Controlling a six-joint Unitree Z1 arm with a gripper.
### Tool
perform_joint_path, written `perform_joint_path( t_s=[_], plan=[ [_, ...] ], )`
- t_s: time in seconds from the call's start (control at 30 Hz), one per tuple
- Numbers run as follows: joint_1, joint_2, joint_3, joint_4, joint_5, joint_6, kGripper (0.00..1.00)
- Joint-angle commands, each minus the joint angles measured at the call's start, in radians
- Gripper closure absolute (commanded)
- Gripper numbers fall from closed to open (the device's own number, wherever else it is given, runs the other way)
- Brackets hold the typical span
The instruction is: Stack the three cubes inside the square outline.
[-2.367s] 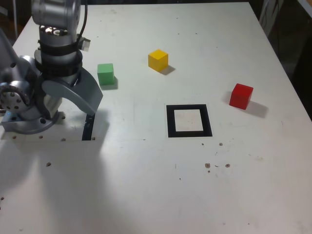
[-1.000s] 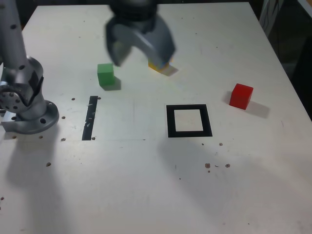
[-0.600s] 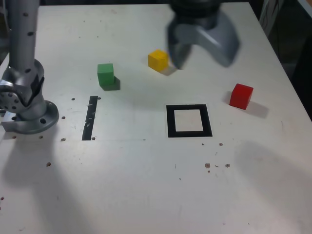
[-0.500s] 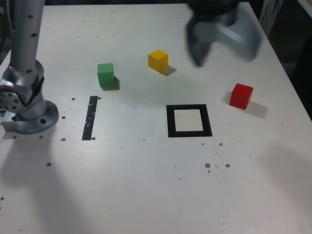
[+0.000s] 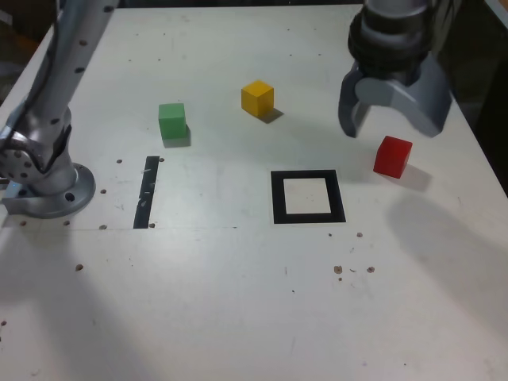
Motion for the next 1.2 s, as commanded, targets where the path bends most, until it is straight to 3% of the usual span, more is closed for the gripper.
perform_joint_path(
  t_s=[0.0, 0.7, 0.9, 1.17],
  plan=[
    [0.004, 0.006, -0.001, 0.011, 0.007, 0.006, 0.02],
    [0.009, 0.127, -0.008, -0.067, 0.039, 0.022, 0.14],
    [0.01, 0.138, 0.001, -0.1, 0.044, 0.026, 0.23],
    [0.011, 0.147, 0.002, -0.132, 0.068, 0.028, 0.42]
  ],
)
